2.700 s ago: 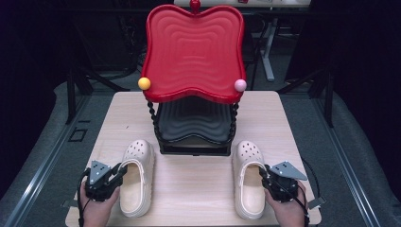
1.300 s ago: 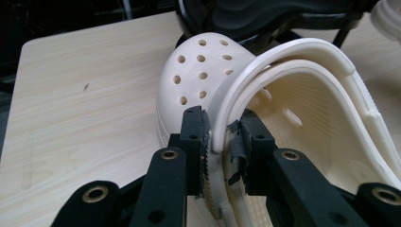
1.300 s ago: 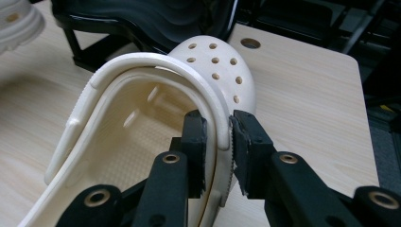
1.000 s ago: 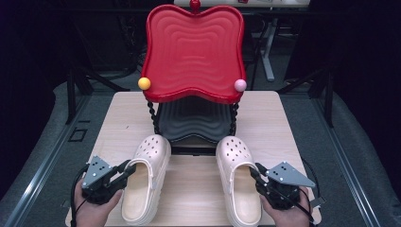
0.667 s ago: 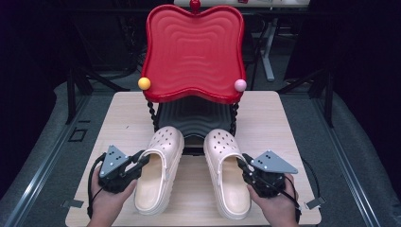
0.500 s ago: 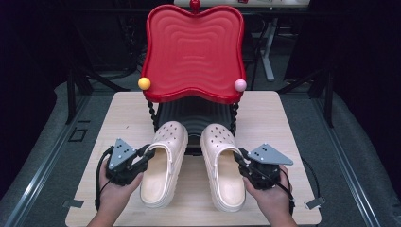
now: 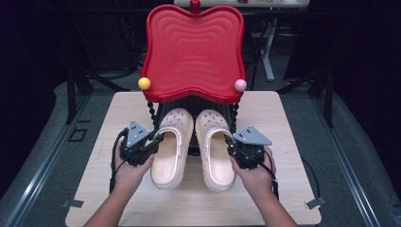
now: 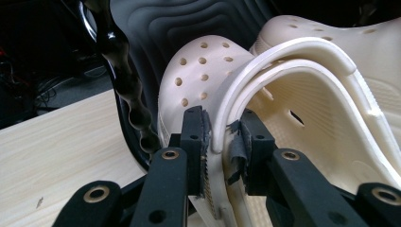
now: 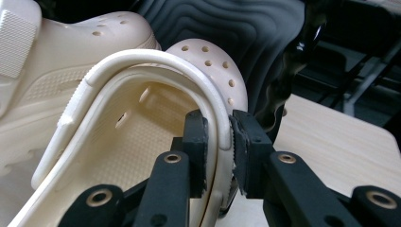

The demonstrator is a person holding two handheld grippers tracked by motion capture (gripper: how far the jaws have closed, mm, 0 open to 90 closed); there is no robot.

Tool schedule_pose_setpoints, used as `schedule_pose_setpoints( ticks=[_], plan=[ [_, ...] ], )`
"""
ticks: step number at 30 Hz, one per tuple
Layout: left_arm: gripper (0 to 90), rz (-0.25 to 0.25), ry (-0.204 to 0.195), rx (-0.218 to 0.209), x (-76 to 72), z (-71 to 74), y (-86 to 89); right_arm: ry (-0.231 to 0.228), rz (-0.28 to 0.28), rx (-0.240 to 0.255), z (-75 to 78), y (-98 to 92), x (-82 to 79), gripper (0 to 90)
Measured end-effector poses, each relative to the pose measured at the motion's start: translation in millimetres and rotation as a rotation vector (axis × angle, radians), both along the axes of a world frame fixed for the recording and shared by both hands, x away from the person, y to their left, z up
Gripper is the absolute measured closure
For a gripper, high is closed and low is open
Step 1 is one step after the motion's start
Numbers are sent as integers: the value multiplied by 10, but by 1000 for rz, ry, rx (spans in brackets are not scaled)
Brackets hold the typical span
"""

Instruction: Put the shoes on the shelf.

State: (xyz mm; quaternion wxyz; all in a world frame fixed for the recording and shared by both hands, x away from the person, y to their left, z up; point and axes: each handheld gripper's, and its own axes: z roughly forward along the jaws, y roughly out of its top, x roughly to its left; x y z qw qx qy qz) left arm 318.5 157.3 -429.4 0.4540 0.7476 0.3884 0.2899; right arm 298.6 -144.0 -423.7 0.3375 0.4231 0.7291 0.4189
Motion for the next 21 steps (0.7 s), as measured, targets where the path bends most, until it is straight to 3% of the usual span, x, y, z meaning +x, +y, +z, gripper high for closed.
schedule_pose_setpoints(
  ticks=[8,15,21],
  plan=[
    [753,19,12,-3,125,-7,-41,-13,-33,8,9,77,211,763],
    [753,33,-19,29,195,1,-129,-15,-31,-1,22,106,277,762],
    [753,57,-37,24,292,27,-157,-24,-43,-2,36,137,327,762]
  ],
)
